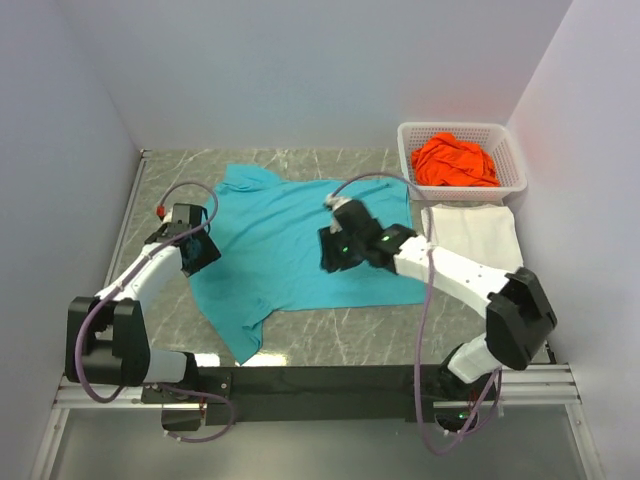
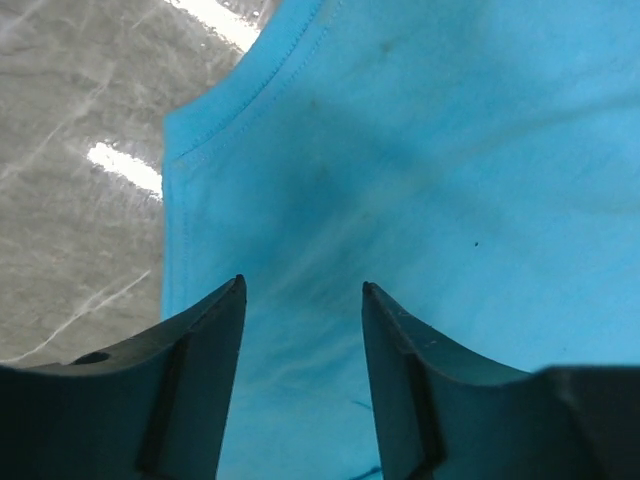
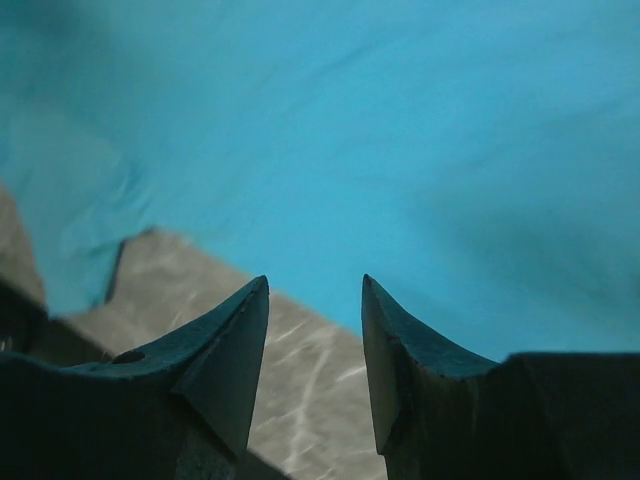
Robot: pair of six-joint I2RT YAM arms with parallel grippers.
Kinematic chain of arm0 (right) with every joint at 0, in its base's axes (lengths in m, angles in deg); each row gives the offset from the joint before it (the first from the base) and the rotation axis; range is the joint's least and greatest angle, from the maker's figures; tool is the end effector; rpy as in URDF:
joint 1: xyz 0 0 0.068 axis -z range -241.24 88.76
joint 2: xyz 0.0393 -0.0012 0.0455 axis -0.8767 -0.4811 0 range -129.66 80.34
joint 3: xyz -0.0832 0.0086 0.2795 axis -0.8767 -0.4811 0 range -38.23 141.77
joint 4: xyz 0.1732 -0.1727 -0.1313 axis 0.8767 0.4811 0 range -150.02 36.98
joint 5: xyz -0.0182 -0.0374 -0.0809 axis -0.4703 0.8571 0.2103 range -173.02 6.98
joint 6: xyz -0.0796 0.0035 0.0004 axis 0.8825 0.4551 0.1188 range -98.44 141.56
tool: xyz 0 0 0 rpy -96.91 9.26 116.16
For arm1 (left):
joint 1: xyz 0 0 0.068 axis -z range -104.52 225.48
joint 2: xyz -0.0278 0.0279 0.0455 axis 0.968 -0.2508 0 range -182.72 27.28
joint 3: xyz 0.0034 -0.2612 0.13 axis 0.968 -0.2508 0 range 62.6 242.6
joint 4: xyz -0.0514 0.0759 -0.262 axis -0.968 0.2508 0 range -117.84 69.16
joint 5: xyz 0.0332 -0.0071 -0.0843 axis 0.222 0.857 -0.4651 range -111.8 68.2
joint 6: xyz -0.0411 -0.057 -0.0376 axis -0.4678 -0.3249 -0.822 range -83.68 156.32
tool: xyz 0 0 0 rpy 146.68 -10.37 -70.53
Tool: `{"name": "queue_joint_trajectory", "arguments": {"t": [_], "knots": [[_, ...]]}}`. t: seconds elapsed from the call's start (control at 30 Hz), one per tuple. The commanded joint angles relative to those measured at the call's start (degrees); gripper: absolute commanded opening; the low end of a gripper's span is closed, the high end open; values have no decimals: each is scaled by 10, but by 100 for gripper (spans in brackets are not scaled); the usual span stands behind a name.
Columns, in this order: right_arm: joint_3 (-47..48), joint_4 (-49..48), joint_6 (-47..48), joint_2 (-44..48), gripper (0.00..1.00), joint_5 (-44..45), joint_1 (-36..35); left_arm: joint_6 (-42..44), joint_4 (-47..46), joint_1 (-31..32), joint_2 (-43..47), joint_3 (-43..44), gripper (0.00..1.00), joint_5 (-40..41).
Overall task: Fold and stack the t-shirts
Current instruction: Flatten the tshirt out
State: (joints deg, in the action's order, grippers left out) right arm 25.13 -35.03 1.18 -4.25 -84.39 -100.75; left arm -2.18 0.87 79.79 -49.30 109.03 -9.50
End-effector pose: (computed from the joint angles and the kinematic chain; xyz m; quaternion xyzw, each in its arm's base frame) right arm 0.2753 0.2289 0.2537 -0.1586 0.9142 0.1956 0.3174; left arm 0.2843 -0.0068 0.1889 -0.3090 0.9070 -0.0014 0.2862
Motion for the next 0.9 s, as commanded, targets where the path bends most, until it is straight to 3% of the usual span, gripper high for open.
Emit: {"name": "queue_joint_trajectory", "arguments": {"t": [0.0, 0.2, 0.53, 0.77, 0.87], "knots": [[1, -22, -20, -36, 49, -52, -63, -25, -23, -1, -21, 5, 54, -25], [30, 44, -4, -138, 49, -55, -74, -14, -2, -2, -88, 28, 49, 46], [-4, 87, 15, -168, 49, 13, -74, 22, 5, -4, -168, 64, 50, 126], [6, 124, 13, -145, 49, 65, -81, 67, -1, -19, -183, 88, 57, 198], [20, 91, 48, -107, 49, 33, -108, 86, -7, -16, -149, 98, 69, 180]]}}
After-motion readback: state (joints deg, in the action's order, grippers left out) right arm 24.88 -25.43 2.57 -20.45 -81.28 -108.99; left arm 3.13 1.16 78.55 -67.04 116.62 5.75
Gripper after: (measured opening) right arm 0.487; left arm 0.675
